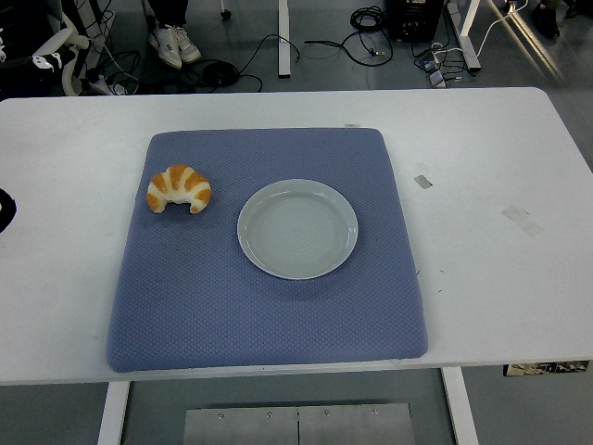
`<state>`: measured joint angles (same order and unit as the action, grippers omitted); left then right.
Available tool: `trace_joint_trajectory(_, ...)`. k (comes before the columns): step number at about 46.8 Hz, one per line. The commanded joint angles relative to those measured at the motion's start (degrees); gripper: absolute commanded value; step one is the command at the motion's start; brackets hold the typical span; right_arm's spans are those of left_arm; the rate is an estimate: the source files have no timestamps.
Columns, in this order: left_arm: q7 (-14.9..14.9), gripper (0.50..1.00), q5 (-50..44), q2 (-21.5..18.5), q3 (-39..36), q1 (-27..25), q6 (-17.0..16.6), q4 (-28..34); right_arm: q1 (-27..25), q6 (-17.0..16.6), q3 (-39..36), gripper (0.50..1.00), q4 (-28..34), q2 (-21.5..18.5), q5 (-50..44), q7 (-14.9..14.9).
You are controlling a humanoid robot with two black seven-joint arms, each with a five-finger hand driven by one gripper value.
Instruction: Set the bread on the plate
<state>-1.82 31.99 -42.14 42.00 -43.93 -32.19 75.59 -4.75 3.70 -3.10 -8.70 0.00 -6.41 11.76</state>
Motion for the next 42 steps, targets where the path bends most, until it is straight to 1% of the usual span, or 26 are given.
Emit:
trace_joint_trajectory(1,0.0,0.981,0.1,0.0,-0.1,0.0,0.0,0.0,0.0,0.0,0.0,1.000,0.0,0.0,0.0,0.0)
trace_joint_trajectory(29,0.0,0.980,0.3,0.0,-0.4,-0.5,0.0,0.1,0.0,0.0,0.0,1.000,0.0,0.0,0.0,0.0)
trace_joint_trajectory(31,0.1,0.980,0.8,0.0,-1.1,-0.8,0.3,0.1,0.0,0.0,0.0,1.000,0.0,0.0,0.0,0.0)
trace_joint_trajectory(34,0.1,0.980,2.5,-0.3,-4.3,-2.2,0.6,0.2,0.0,0.0,0.0,1.000,0.0,0.0,0.0,0.0)
trace_joint_trajectory(37,1.4,0.980,5.7,-0.6,-7.1,-3.8,0.6,0.4,0.0,0.0,0.0,1.000,0.0,0.0,0.0,0.0)
trace_joint_trajectory(42,5.4,0.980,10.6,-1.2,-8.9,-4.3,0.6,2.6,0.0,0.0,0.0,1.000,0.0,0.0,0.0,0.0)
